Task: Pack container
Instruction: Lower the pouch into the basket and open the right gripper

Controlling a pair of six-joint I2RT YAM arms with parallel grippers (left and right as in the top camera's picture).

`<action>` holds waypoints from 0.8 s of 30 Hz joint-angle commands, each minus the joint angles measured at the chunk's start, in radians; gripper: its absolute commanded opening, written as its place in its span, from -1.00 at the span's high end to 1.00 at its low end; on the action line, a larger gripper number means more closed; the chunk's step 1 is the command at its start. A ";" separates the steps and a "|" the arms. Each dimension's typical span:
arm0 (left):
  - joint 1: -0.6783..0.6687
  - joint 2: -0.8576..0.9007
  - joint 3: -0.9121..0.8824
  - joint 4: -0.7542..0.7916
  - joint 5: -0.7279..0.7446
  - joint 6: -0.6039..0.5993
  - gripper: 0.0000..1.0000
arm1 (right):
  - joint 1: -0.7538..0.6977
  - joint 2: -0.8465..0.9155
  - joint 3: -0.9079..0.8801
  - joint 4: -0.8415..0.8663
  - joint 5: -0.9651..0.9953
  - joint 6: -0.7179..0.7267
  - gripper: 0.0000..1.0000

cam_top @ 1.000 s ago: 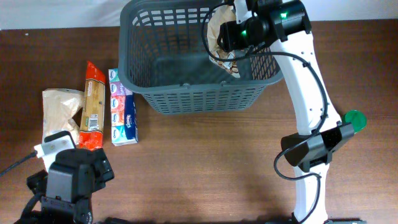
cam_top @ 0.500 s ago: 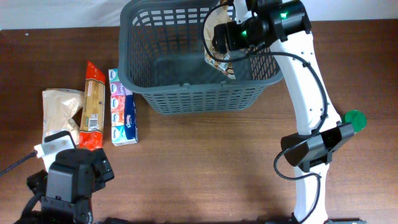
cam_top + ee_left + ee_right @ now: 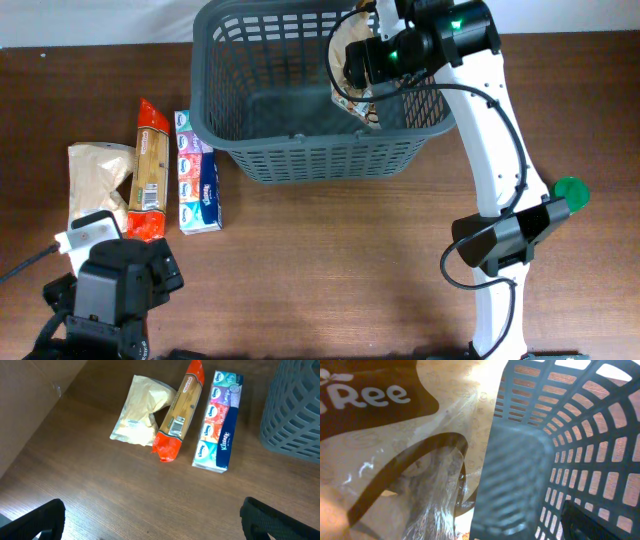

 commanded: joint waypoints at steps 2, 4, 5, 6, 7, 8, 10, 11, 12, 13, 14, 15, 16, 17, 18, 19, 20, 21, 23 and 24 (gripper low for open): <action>-0.002 0.002 0.010 -0.003 0.011 -0.012 -0.99 | 0.004 0.003 -0.005 -0.003 -0.056 -0.004 -0.98; -0.002 0.002 0.010 -0.003 0.011 -0.012 -0.99 | 0.004 0.003 -0.005 -0.002 -0.035 0.056 -0.98; -0.002 0.002 0.010 -0.003 0.011 -0.012 -0.99 | 0.003 0.003 -0.005 0.002 -0.036 0.072 -0.97; -0.002 0.002 0.010 -0.003 0.010 -0.012 -0.99 | 0.003 0.002 -0.002 0.005 -0.037 0.087 -0.98; -0.002 0.002 0.010 -0.003 0.011 -0.012 -0.99 | 0.003 0.001 0.003 0.007 -0.038 0.092 -0.98; -0.002 0.001 0.010 -0.004 0.011 -0.012 -0.99 | 0.003 -0.002 0.013 0.008 -0.040 0.092 -0.98; -0.002 0.002 0.010 -0.004 0.010 -0.012 -0.99 | 0.003 -0.006 0.042 0.008 -0.040 0.092 -0.98; -0.002 0.001 0.010 -0.004 0.011 -0.012 -0.99 | 0.003 -0.011 0.060 0.008 -0.040 0.092 -0.97; -0.002 0.001 0.010 -0.004 0.011 -0.012 -0.99 | 0.003 -0.016 0.076 0.008 -0.040 0.092 -0.98; -0.002 0.001 0.010 -0.004 0.011 -0.012 -0.99 | 0.003 -0.021 0.095 0.008 -0.040 0.092 -0.98; -0.002 0.002 0.010 -0.004 0.010 -0.012 -0.99 | 0.003 -0.026 0.116 0.008 -0.041 0.092 -0.98; -0.002 0.002 0.010 -0.004 0.011 -0.012 -0.99 | 0.003 -0.028 0.137 0.008 -0.050 0.092 -0.98; -0.002 0.001 0.010 -0.004 0.010 -0.013 -0.99 | 0.003 -0.030 0.159 0.007 -0.066 0.089 -0.96; -0.002 0.002 0.010 -0.003 0.010 -0.012 -0.99 | 0.002 -0.032 0.182 0.006 -0.091 0.088 -0.98; -0.002 0.002 0.010 -0.004 0.010 -0.012 -0.99 | 0.000 -0.033 0.195 0.005 -0.110 0.088 -0.98; -0.002 0.002 0.010 -0.004 0.010 -0.012 -0.99 | -0.003 -0.036 0.213 0.004 -0.129 0.088 -0.98; -0.002 0.002 0.010 -0.004 0.010 -0.012 -0.99 | -0.004 -0.037 0.228 0.003 -0.127 0.089 -0.98; -0.002 0.002 0.010 -0.004 0.010 -0.012 -0.99 | -0.004 -0.040 0.239 0.003 -0.121 0.089 -0.98; -0.002 0.002 0.010 -0.004 0.011 -0.012 -0.99 | -0.004 -0.045 0.256 -0.002 -0.155 0.088 -0.98; -0.002 0.002 0.010 -0.004 0.011 -0.012 -0.99 | -0.004 -0.047 0.262 -0.006 -0.192 0.088 -0.98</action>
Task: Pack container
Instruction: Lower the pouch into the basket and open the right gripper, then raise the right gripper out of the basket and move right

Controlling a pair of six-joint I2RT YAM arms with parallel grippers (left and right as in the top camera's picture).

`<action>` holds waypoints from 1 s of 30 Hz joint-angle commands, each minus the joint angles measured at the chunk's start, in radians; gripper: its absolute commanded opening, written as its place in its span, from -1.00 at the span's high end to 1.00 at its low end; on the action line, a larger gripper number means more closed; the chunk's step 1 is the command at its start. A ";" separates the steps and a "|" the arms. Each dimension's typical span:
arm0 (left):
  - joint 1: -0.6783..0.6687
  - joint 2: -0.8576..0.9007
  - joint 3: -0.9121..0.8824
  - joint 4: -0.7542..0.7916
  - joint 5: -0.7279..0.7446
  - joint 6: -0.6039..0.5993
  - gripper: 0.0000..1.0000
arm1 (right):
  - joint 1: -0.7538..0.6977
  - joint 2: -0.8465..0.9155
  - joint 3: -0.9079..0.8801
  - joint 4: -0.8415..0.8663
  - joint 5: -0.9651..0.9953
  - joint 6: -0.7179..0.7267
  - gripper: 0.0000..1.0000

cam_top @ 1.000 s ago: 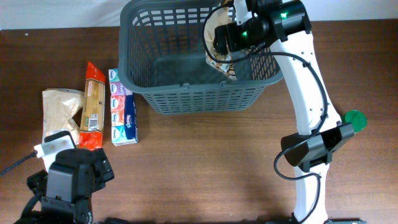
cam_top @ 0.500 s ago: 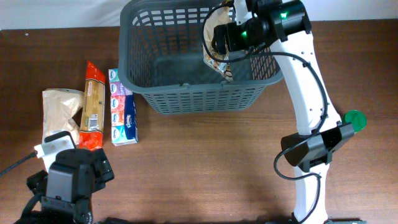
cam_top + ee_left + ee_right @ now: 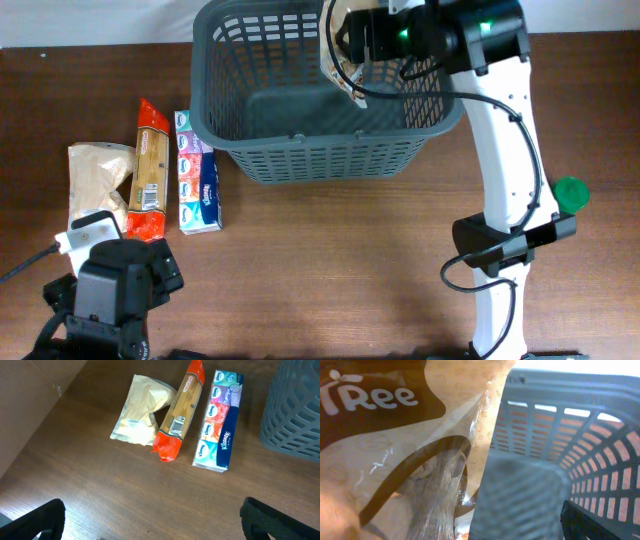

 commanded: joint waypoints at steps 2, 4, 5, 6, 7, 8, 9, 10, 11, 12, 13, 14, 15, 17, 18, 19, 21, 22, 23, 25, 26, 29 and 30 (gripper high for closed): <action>-0.002 0.001 0.010 -0.006 0.011 -0.012 -0.99 | -0.007 -0.051 0.051 -0.014 -0.235 -0.057 -0.98; -0.002 0.002 0.010 -0.012 0.011 -0.013 -0.99 | -0.011 -0.058 0.052 -0.014 -0.357 -0.131 -0.98; -0.002 0.001 0.010 -0.013 0.011 -0.013 -0.99 | -0.015 -0.063 0.052 -0.015 -0.404 -0.161 -0.98; -0.002 0.002 0.010 -0.013 0.011 -0.013 -0.99 | -0.019 -0.064 0.052 -0.018 -0.439 -0.187 -0.98; -0.002 0.002 0.010 -0.013 0.011 -0.012 -0.99 | -0.024 -0.066 0.052 -0.020 -0.472 -0.222 -0.98; -0.002 0.002 0.010 -0.013 0.011 -0.012 -0.99 | -0.030 -0.066 0.052 -0.024 -0.483 -0.245 -0.98; -0.002 0.002 0.010 -0.013 0.011 -0.013 -0.99 | -0.035 -0.066 0.052 -0.029 -0.476 -0.257 -0.98; -0.002 0.001 0.010 -0.013 0.011 -0.012 -0.99 | -0.042 -0.064 0.050 -0.035 -0.427 -0.257 -0.98; -0.002 0.002 0.010 -0.013 0.011 -0.013 -0.99 | -0.043 -0.063 0.048 -0.038 -0.373 -0.256 -0.98; -0.002 0.002 0.010 -0.013 0.011 -0.013 -0.99 | -0.043 -0.062 0.045 -0.047 -0.272 -0.248 -0.98; -0.002 0.001 0.010 -0.013 0.011 -0.013 -0.99 | -0.042 -0.062 0.040 -0.058 -0.216 -0.241 -0.97; -0.002 0.002 0.010 -0.013 0.011 -0.013 -0.99 | -0.042 -0.062 0.039 -0.073 -0.209 -0.245 -0.98; -0.002 0.002 0.010 -0.013 0.011 -0.013 -0.99 | -0.042 -0.062 0.039 -0.089 -0.250 -0.263 -0.98; -0.002 0.002 0.010 -0.013 0.010 -0.012 -0.99 | -0.042 -0.062 0.039 -0.105 -0.389 -0.337 -0.98; -0.002 0.001 0.010 -0.013 0.010 -0.012 -0.99 | -0.042 -0.062 0.039 -0.104 -0.424 -0.366 -0.98; -0.002 0.002 0.010 -0.012 0.010 -0.012 -0.99 | -0.042 -0.062 0.039 -0.099 -0.416 -0.366 -0.98; -0.002 0.002 0.010 -0.012 0.010 -0.012 -0.99 | -0.040 -0.062 0.039 -0.090 -0.351 -0.363 -0.98; -0.002 0.002 0.010 -0.012 0.010 -0.012 -0.99 | -0.040 -0.062 0.039 -0.088 -0.315 -0.357 -0.98; -0.002 0.002 0.010 -0.012 0.010 -0.012 -0.99 | -0.040 -0.062 0.039 -0.088 -0.296 -0.357 -0.98; -0.002 0.002 0.010 -0.012 0.010 -0.012 -0.99 | -0.040 -0.061 0.039 -0.090 -0.287 -0.357 -0.98; -0.002 0.001 0.010 -0.012 0.010 -0.012 -0.99 | -0.040 -0.061 0.039 -0.090 -0.287 -0.356 -0.98; -0.002 0.001 0.010 -0.012 0.010 -0.012 -0.99 | -0.040 -0.061 0.039 -0.092 -0.288 -0.320 -0.97; -0.002 0.002 0.010 -0.012 0.010 -0.012 -0.99 | -0.040 -0.061 0.039 -0.089 -0.296 -0.301 -0.98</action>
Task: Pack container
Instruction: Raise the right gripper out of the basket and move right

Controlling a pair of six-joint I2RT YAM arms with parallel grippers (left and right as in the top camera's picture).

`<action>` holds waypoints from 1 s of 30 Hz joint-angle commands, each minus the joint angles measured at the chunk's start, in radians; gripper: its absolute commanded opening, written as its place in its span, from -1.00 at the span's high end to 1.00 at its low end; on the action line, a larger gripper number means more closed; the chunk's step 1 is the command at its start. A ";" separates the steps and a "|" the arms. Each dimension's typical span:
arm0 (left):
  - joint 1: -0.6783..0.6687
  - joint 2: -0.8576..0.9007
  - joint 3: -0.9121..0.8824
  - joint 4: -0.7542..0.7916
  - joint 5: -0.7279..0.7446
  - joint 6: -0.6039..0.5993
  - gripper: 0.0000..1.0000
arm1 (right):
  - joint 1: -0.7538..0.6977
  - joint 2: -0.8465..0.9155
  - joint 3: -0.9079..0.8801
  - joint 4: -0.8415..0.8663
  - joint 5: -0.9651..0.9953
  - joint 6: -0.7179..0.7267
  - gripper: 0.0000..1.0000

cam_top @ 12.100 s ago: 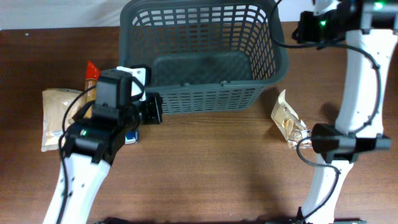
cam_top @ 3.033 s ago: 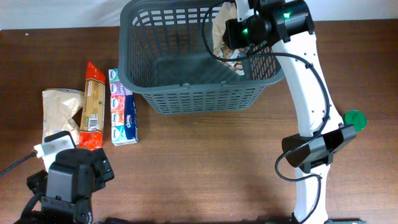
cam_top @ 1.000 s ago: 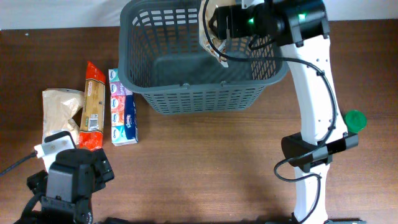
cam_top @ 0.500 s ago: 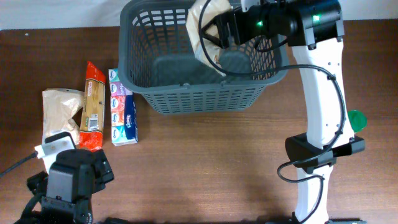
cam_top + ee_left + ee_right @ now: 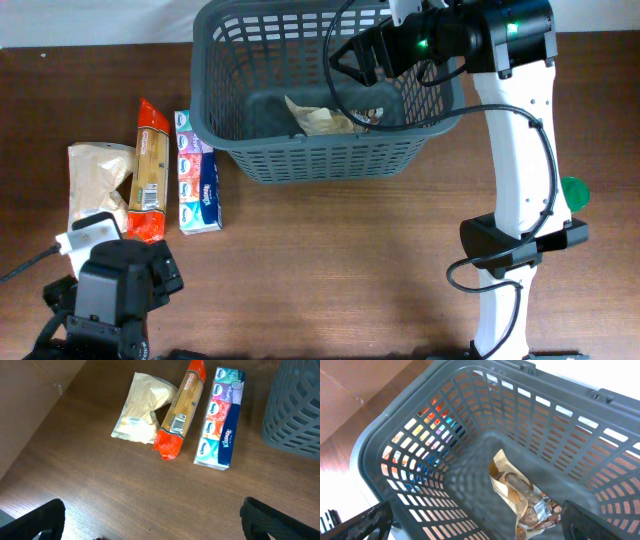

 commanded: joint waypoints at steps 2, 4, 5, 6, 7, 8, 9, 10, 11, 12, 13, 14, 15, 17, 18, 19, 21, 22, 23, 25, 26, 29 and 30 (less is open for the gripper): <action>-0.002 0.002 0.010 -0.001 0.010 -0.012 -0.99 | 0.000 -0.037 0.010 0.016 -0.051 0.043 -0.98; -0.002 0.002 0.010 -0.001 0.010 -0.012 -0.99 | -0.001 -0.037 0.012 0.035 -0.130 0.043 -0.98; -0.002 0.002 0.010 -0.001 0.010 -0.012 -0.99 | -0.002 -0.037 0.015 0.048 -0.168 0.044 -0.98; -0.002 0.002 0.010 -0.002 0.010 -0.012 -0.99 | -0.002 -0.037 0.016 0.060 -0.192 0.050 -0.98; -0.002 0.002 0.010 -0.002 0.010 -0.012 -0.99 | -0.002 -0.037 0.017 0.078 -0.201 0.075 -0.98; -0.002 0.002 0.010 -0.002 0.010 -0.012 -0.99 | -0.002 -0.037 0.017 0.090 -0.201 0.095 -0.97; -0.002 0.002 0.010 -0.004 0.010 -0.012 -0.99 | -0.002 -0.038 0.017 0.105 -0.200 0.116 -0.98; -0.002 0.002 0.010 -0.006 0.010 -0.012 -0.99 | -0.002 -0.038 0.017 0.117 -0.201 0.131 -0.98; -0.002 0.002 0.010 -0.009 0.010 -0.012 -0.99 | -0.002 -0.039 0.017 0.126 -0.203 0.138 -0.98; -0.002 0.002 0.010 -0.014 0.010 -0.012 -0.99 | -0.002 -0.039 0.017 0.133 -0.208 0.138 -0.97; -0.002 0.002 0.010 -0.021 0.010 -0.012 -0.99 | -0.002 -0.042 0.017 0.136 -0.207 0.138 -0.98; -0.002 0.002 0.010 -0.028 0.010 -0.012 -0.99 | -0.006 -0.044 0.017 0.140 -0.207 0.138 -0.98; -0.002 0.002 0.010 -0.034 0.010 -0.012 -0.99 | -0.010 -0.048 0.017 0.144 -0.207 0.138 -0.98; -0.002 0.002 0.010 -0.046 0.010 -0.012 -0.99 | -0.034 -0.058 0.021 0.161 -0.187 0.182 -0.98; -0.002 0.002 0.010 -0.048 0.010 -0.012 -0.99 | -0.049 -0.062 0.024 0.171 -0.172 0.214 -0.97; -0.002 0.002 0.010 -0.049 0.010 -0.012 -0.99 | -0.075 -0.069 0.027 0.186 -0.159 0.254 -0.98; -0.002 0.002 0.010 -0.049 0.010 -0.012 -0.99 | -0.122 -0.081 0.034 0.206 -0.159 0.309 -0.98; -0.002 0.002 0.010 -0.048 0.010 -0.012 -0.99 | -0.157 -0.090 0.036 0.215 -0.160 0.343 -0.98; -0.002 0.002 0.010 -0.048 0.010 -0.012 -0.99 | -0.188 -0.100 0.036 0.219 -0.161 0.369 -0.97; -0.002 0.002 0.010 -0.048 0.010 -0.012 -0.99 | -0.261 -0.122 0.036 0.218 -0.162 0.414 -0.98; -0.002 0.002 0.010 -0.048 0.010 -0.012 -0.99 | -0.295 -0.134 0.036 0.215 -0.162 0.426 -0.98; -0.002 0.002 0.010 -0.045 0.010 -0.012 -0.99 | -0.399 -0.175 0.036 0.203 -0.166 0.427 -0.98; -0.002 0.002 0.010 -0.045 0.010 -0.012 -0.99 | -0.433 -0.192 0.036 0.197 -0.165 0.427 -0.97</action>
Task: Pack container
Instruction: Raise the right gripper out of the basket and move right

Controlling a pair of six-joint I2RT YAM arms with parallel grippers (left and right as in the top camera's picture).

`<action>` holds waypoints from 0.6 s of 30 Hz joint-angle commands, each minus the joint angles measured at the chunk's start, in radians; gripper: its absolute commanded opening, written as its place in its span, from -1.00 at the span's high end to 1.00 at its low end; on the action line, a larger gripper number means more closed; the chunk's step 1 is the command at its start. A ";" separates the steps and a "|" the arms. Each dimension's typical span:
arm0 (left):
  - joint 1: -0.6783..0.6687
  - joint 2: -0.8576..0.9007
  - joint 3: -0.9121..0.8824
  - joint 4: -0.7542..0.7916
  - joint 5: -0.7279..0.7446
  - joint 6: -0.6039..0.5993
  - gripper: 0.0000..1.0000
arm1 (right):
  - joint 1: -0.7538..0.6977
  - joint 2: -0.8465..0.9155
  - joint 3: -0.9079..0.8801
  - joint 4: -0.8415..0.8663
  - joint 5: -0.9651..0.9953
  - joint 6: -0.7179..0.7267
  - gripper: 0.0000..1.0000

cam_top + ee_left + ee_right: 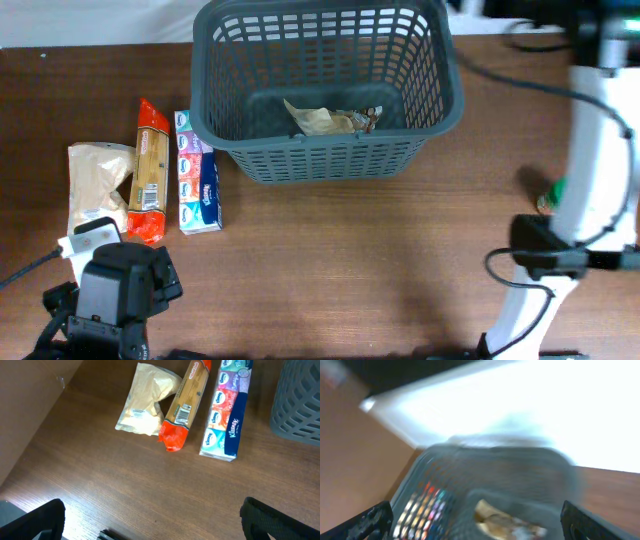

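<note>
The grey mesh basket (325, 90) stands at the table's far middle with a brown snack bag (328, 121) lying on its floor. The blurred right wrist view looks down on that basket (450, 475) and snack bag (502, 521) from high up; my right gripper (475, 522) is open and holds nothing. It is beyond the overhead frame's edge, and only its white arm (597, 110) shows. A beige pouch (144, 406), an orange spaghetti pack (186, 404) and a Kleenex tissue pack (229, 412) lie left of the basket. Near the front left corner, short of these, my left gripper (150, 527) is open.
A green round object (556, 190) sits by the right arm's base (545, 262). The basket's corner (300, 400) stands just right of the tissue pack. Bare wooden table (350, 260) stretches in front of the basket.
My right gripper was open low over the basket; now it is high and off toward the far right, outside the overhead frame. The left wrist view has shifted slightly. The snack bag lies unchanged.
First my right gripper held the brown snack bag at the basket's right wall, then over its far side. One second ago the bag lay on the basket floor and the gripper was open above it. Now the right gripper is well clear of the basket.
</note>
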 commanded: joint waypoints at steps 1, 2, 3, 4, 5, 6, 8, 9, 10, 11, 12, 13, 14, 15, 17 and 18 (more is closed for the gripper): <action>-0.002 0.002 0.010 0.002 0.010 -0.012 -0.99 | -0.101 -0.102 0.030 -0.010 0.001 0.043 -0.97; -0.002 0.002 0.010 0.002 0.010 -0.012 -0.99 | -0.134 -0.118 0.030 -0.014 0.004 0.047 -0.97; -0.002 0.002 0.010 0.003 0.010 -0.012 -0.99 | -0.168 -0.133 0.030 -0.019 0.013 0.057 -0.98; -0.002 0.002 0.010 0.003 0.010 -0.012 -0.99 | -0.194 -0.144 0.030 -0.029 0.031 0.072 -0.98; -0.002 0.001 0.010 0.003 0.010 -0.012 -0.99 | -0.219 -0.154 0.030 -0.042 0.050 0.081 -0.97; -0.002 0.002 0.010 0.004 0.010 -0.012 -0.99 | -0.247 -0.163 0.030 -0.064 0.078 0.089 -0.97; -0.002 0.002 0.010 0.008 0.010 -0.012 -0.99 | -0.286 -0.175 0.030 -0.123 0.138 0.095 -0.97; -0.002 0.002 0.010 0.011 0.010 -0.012 -0.99 | -0.305 -0.178 0.030 -0.168 0.187 0.095 -0.98; -0.002 0.001 0.010 0.013 0.010 -0.012 -0.99 | -0.314 -0.178 0.030 -0.195 0.218 0.095 -0.98; -0.002 0.002 0.010 0.016 0.010 -0.012 -0.99 | -0.324 -0.178 0.030 -0.241 0.280 0.094 -0.98; -0.002 0.001 0.010 0.018 0.010 -0.012 -0.99 | -0.329 -0.177 0.030 -0.282 0.351 0.094 -0.98; -0.002 0.002 0.010 0.022 0.010 -0.012 -0.99 | -0.332 -0.175 0.027 -0.322 0.433 0.094 -0.97; -0.002 0.002 0.010 0.024 0.010 -0.012 -0.99 | -0.331 -0.174 0.026 -0.359 0.513 0.094 -0.98; -0.002 0.001 0.010 0.025 0.010 -0.012 -0.99 | -0.331 -0.173 0.026 -0.388 0.577 0.094 -0.98; -0.002 0.002 0.010 0.026 0.010 -0.012 -0.99 | -0.331 -0.172 0.026 -0.442 0.690 0.094 -0.98; -0.002 0.002 0.010 0.026 0.010 -0.012 -0.99 | -0.331 -0.172 0.022 -0.447 0.732 0.087 -0.98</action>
